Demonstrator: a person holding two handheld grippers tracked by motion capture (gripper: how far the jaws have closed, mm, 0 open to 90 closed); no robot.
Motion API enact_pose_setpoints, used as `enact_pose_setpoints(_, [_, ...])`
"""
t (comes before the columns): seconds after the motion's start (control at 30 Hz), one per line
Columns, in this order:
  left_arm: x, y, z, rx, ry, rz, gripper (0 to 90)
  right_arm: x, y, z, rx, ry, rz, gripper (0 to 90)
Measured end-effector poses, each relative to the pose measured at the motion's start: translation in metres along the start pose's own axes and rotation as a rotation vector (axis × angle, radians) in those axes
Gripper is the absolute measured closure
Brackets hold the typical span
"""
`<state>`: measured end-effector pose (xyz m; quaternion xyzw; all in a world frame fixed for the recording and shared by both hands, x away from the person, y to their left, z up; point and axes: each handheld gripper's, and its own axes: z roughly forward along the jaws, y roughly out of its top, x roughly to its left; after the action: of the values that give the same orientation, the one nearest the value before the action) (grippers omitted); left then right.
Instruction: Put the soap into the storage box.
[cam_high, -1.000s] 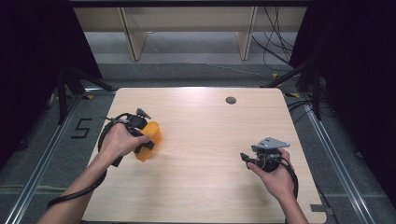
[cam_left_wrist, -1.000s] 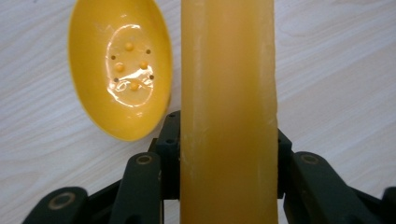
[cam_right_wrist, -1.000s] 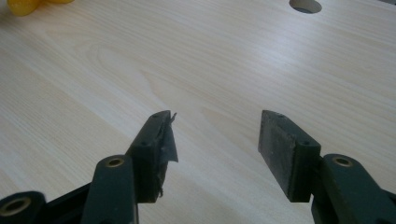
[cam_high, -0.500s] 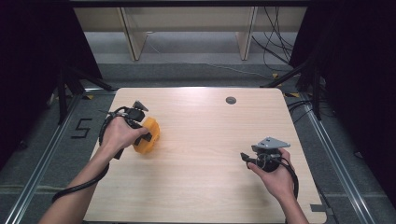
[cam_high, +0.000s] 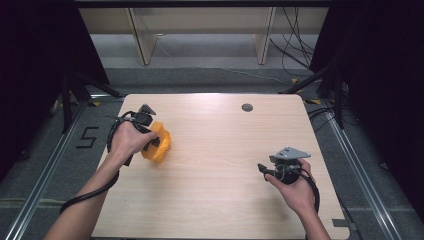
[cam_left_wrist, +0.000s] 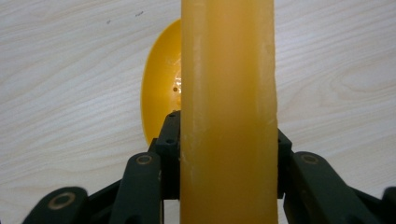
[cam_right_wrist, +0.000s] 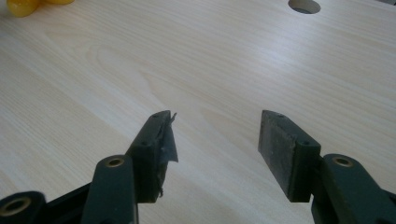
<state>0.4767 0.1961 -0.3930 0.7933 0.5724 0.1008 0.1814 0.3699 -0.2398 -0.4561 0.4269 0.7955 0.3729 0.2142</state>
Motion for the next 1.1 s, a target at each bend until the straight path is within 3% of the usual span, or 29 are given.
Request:
enact_pose_setpoints(0.07, [0.001,0.002,0.000,0.004,0.007,-0.004,60.4,0.001,0.000,0.000,-0.001,0.003,0.007,45.1])
enact_pose_setpoints(0.17, [0.001,0.002,0.002,-0.002,0.006,-0.003,60.4,-0.002,0.000,0.000,-0.004,-0.006,-0.023,45.1])
enact_pose_setpoints(0.27, [0.002,0.003,0.006,-0.004,-0.001,-0.006,60.4,0.000,0.000,0.000,0.002,0.001,0.003,45.1])
enact_pose_setpoints(0.43, [0.002,0.005,0.010,-0.014,0.000,-0.013,60.4,-0.002,0.000,-0.001,-0.004,-0.005,-0.022,45.1])
enact_pose_setpoints(0.6, [0.003,0.006,0.014,-0.034,0.003,-0.026,60.4,0.000,0.000,0.000,0.001,0.001,0.003,45.1])
enact_pose_setpoints(0.9, [0.006,0.008,0.019,-0.028,0.004,-0.024,60.4,-0.001,0.000,0.001,-0.010,0.003,-0.007,45.1])
enact_pose_setpoints(0.93, [0.006,0.008,0.020,-0.038,0.001,-0.029,60.4,0.001,0.000,0.000,-0.001,0.002,0.015,45.1])
enact_pose_setpoints(0.97, [0.007,0.009,0.021,-0.031,-0.001,-0.025,60.3,-0.002,0.000,0.001,-0.010,0.006,-0.038,45.1])
enact_pose_setpoints(1.03, [0.007,0.009,0.022,-0.032,-0.003,-0.026,60.4,0.000,0.000,-0.001,0.009,-0.001,-0.009,45.1])
enact_pose_setpoints(1.1, [0.007,0.008,0.023,-0.026,-0.004,-0.024,60.3,-0.001,0.000,0.000,0.007,-0.001,-0.011,45.1])
